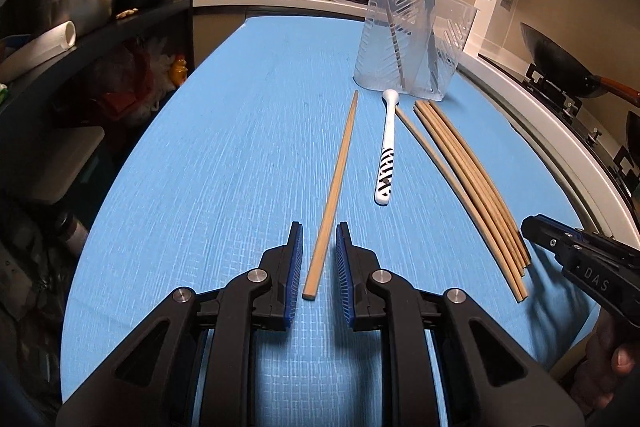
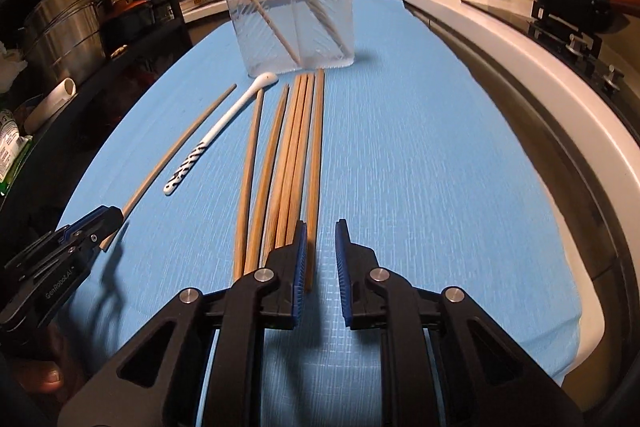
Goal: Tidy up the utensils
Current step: 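Grasp a wooden chopstick with the left tool while the right tool grasps another chopstick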
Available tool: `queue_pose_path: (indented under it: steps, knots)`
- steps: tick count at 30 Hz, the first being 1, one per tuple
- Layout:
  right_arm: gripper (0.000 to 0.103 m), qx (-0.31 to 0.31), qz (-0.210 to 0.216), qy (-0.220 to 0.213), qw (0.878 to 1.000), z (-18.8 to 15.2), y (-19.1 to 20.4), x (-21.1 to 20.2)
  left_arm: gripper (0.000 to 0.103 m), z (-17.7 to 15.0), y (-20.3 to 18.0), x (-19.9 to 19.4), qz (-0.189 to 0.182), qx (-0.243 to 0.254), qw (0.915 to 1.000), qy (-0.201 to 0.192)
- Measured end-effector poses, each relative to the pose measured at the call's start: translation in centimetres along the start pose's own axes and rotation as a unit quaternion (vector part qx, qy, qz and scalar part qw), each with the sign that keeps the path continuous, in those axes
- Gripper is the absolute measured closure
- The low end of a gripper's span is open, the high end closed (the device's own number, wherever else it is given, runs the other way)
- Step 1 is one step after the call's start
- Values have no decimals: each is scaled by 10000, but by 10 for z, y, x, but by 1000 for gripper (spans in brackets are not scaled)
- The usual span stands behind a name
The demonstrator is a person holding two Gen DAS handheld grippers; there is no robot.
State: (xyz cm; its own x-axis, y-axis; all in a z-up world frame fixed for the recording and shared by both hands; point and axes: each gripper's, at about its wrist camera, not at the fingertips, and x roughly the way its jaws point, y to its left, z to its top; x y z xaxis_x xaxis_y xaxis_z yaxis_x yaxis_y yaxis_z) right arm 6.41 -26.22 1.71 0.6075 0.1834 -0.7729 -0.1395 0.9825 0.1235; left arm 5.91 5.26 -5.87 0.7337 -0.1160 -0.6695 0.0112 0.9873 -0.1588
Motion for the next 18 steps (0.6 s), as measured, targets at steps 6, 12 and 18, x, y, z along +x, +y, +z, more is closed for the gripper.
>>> queue_pose_path:
  steps: [6, 12, 18]
  knots:
    - [88, -176, -71, 70, 9998, -2, 6, 1, 85, 0, -1, 1, 52, 23, 10000, -34]
    - [97, -151, -152, 92, 9997, -3, 2, -2, 85, -3, -11, 2, 163, 267, 9994, -119]
    - [98, -163, -237, 117, 9995, -3, -1, -4, 93, -7, -21, 1, 323, 610, 9974, -195]
